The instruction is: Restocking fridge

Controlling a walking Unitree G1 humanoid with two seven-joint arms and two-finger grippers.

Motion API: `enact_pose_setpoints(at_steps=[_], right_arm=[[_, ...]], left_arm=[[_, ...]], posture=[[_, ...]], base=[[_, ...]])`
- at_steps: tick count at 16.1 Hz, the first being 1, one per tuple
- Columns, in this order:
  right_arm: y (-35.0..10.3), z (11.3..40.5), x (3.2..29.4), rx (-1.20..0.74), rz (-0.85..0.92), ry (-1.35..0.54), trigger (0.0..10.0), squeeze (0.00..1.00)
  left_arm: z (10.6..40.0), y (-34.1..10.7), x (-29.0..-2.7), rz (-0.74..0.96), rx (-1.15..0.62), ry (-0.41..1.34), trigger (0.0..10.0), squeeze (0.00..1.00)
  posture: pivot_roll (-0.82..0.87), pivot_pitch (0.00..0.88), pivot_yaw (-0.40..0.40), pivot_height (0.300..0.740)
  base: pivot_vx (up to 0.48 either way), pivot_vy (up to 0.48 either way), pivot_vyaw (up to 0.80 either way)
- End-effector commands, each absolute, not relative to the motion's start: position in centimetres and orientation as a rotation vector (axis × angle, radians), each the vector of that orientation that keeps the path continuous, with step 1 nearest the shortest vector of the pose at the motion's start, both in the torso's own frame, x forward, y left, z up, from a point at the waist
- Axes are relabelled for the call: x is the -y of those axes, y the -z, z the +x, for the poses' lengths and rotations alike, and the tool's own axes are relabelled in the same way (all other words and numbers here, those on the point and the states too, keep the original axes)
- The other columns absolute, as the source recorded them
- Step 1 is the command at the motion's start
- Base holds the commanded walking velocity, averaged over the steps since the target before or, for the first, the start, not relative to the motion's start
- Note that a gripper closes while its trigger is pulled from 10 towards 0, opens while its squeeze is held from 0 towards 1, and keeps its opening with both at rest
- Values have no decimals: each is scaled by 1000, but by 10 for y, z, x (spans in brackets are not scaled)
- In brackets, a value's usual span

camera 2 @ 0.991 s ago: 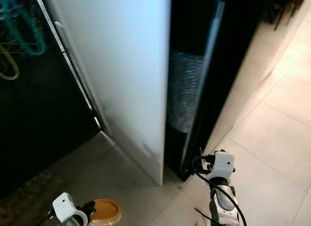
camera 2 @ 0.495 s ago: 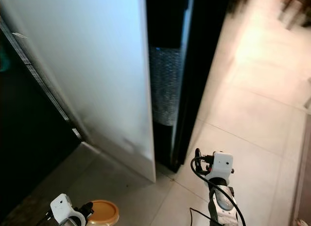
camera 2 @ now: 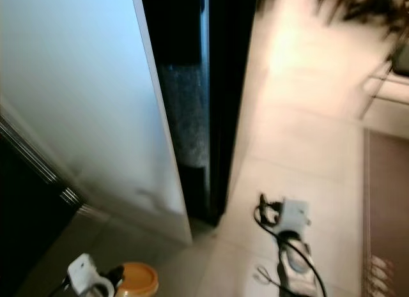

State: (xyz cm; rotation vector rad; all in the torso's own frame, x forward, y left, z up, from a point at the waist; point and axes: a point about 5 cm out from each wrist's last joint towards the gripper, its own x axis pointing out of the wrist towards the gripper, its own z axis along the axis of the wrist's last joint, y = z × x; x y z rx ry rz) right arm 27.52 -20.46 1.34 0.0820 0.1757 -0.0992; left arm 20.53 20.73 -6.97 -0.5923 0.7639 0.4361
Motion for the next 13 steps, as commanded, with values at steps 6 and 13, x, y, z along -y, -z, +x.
enact_pose_setpoints(at_steps=[6, 13], right_arm=[[-12, 274, 199, -176, 79, 91, 10000, 0], [-13, 275, 199, -170, 75, 83, 10000, 0]], left_arm=[[197, 74, -210, -561, -790, -427, 10000, 0], [196, 75, -209, -564, -804, -431, 10000, 0]], posture=[[-105, 87, 47, 740], [-104, 87, 45, 740]], base=[[0, 0, -255], [0, 57, 0]])
